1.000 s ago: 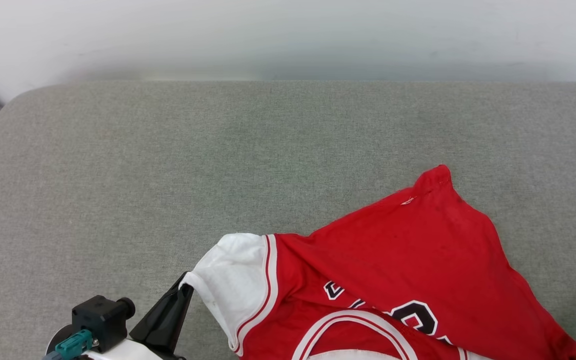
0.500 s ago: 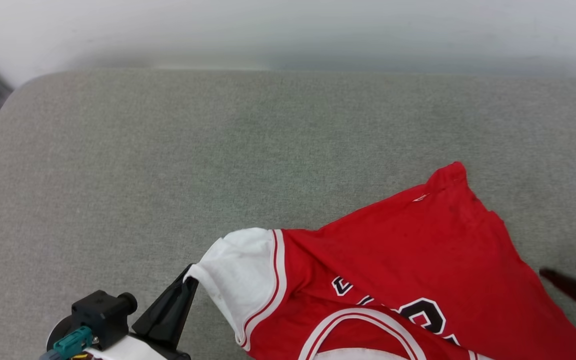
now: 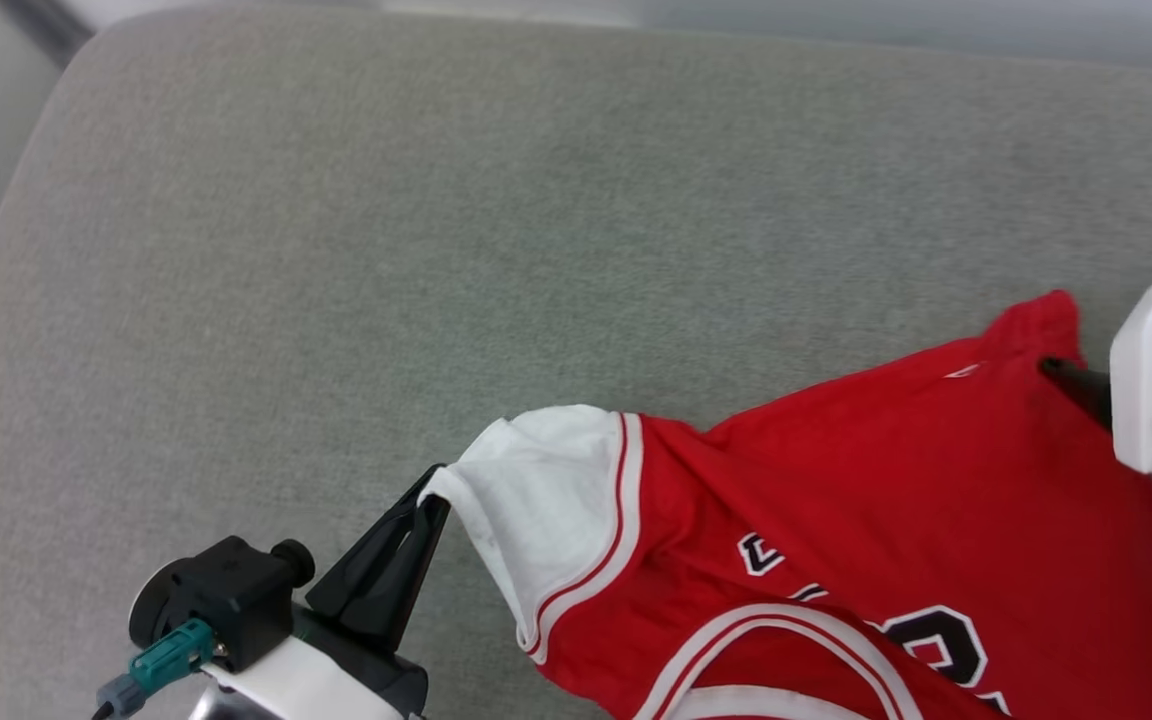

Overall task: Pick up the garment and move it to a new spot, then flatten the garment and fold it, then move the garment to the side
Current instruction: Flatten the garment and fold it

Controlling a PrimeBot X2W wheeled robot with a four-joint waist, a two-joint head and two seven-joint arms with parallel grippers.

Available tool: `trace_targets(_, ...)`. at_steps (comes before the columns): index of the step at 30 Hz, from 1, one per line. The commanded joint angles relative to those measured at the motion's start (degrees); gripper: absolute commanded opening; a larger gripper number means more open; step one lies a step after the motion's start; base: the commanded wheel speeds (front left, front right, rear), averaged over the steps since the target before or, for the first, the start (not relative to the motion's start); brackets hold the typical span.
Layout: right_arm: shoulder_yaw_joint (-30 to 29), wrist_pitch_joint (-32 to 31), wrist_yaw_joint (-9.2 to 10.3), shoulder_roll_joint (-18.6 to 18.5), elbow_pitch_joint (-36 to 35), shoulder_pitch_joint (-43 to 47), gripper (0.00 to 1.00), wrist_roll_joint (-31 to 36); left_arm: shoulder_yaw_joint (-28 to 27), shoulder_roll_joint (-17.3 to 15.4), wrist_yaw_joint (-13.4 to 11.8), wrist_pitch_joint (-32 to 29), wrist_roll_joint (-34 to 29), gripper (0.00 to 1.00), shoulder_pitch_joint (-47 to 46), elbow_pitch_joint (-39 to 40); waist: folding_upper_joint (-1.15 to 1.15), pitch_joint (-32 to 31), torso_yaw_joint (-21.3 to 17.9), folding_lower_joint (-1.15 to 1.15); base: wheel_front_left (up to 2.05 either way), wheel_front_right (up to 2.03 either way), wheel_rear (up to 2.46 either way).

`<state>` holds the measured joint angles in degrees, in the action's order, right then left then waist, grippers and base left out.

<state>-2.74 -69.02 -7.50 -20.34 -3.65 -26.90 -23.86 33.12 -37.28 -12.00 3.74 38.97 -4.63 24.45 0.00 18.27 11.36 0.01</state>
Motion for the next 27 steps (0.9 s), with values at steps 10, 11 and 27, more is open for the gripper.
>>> trace_targets(10, 0.54, 3.89, 0.02, -3.00, 12.18, -6.58, 1.00, 5.43, 1.59, 2.44, 1.41, 0.87, -0.86, 0.00, -3.33, -1.00, 0.00, 6.51, 6.81, -0.01, 0.00, 0.00, 0.00)
trace_targets(11, 0.58, 3.97, 0.02, -3.11, 13.01, -6.70, 1.00, 5.73, 1.63, 2.55, 1.54, 1.01, -0.84, 0.00, -3.49, -1.16, 0.00, 6.84, 7.11, -0.01, 0.00, 0.00, 0.00)
trace_targets(27, 3.03, 2.07, 0.00, -2.85, 19.39, -3.76, 0.00, 4.19, 2.26, 3.57, 2.76, 1.92, -0.43, 0.00, -5.16, -3.18, 0.00, 8.38, 9.41, -0.01, 0.00, 0.00, 0.00)
